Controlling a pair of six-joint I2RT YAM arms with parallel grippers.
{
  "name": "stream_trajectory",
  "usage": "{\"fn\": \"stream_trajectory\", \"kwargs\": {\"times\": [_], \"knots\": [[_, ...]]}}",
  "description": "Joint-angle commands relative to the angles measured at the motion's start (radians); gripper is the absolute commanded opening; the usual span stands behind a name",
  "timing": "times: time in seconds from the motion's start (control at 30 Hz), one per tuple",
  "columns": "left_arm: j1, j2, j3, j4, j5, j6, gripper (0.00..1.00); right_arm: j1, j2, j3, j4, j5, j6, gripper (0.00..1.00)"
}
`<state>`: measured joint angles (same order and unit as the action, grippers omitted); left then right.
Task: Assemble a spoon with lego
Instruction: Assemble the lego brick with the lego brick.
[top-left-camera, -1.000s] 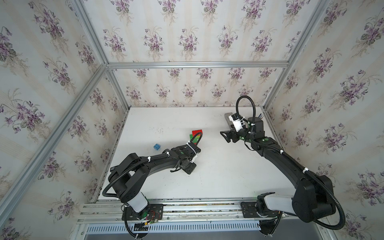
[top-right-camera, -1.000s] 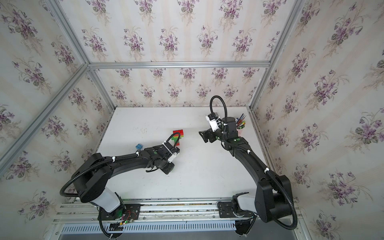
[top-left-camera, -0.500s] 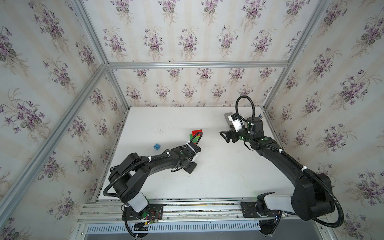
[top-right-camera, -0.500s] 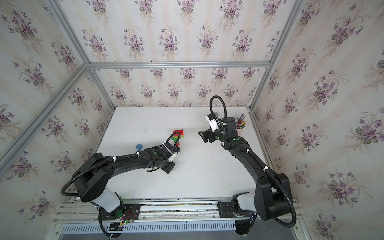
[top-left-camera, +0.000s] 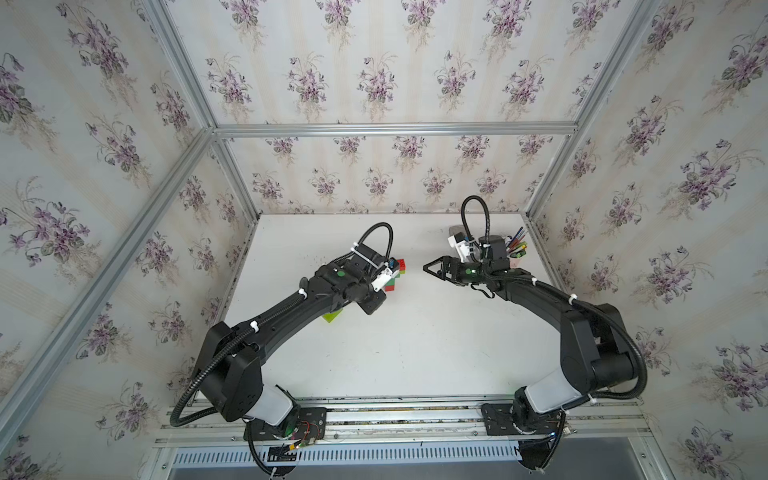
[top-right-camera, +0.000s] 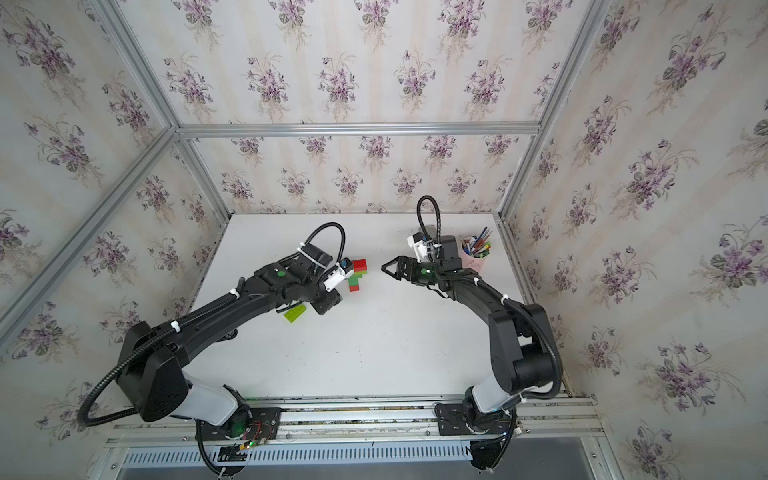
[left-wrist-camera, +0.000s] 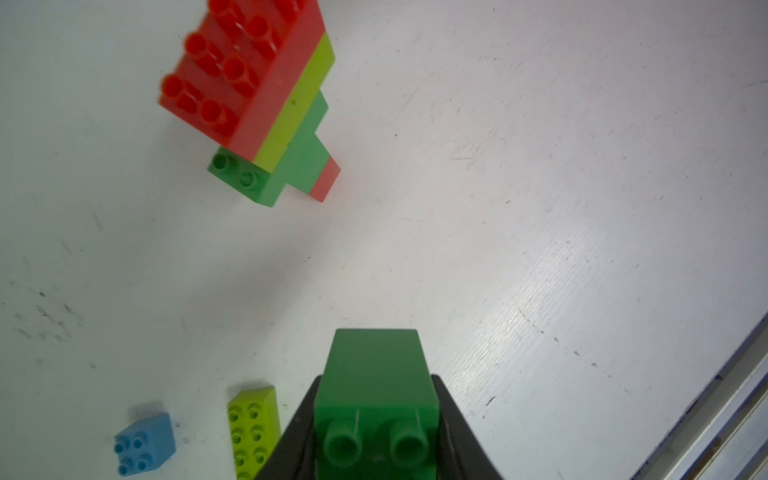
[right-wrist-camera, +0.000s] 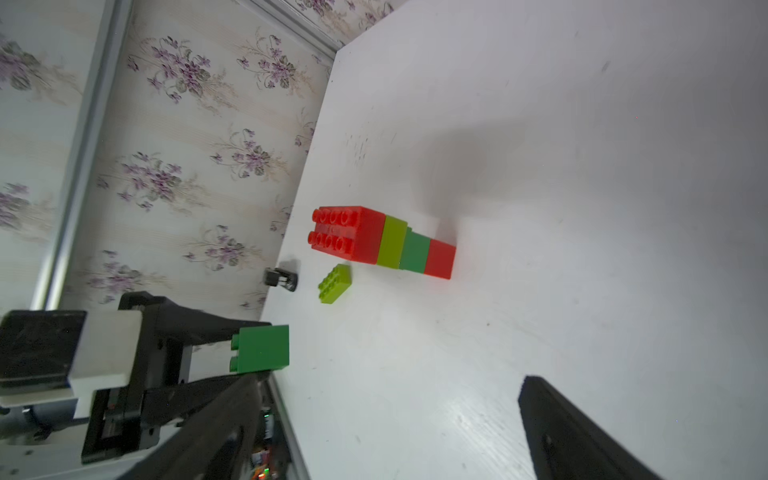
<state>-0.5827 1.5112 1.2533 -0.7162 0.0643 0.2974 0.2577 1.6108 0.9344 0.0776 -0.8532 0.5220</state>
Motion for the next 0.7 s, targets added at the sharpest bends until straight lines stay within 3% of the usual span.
{"fn": "stream_trajectory", "kwargs": {"times": [0.0,0.23,0.67], "knots": [[0.077,0.028,0.088,-0.146,0.156,0.253,0.24,0.02,0.058,0.029,0.11,-0.166,0.2,1.0],[0.157,0.169,0.287,-0.255,0.3,0.448,0.26,0.056,0.19,0.143,0.111,-0.204,0.226,1.0],[0.172,0.345,0.457,-0.275,0.252,0.571,0.24,0.092,0.36,0.316,0.041,-0.178,0.236,1.0]]}}
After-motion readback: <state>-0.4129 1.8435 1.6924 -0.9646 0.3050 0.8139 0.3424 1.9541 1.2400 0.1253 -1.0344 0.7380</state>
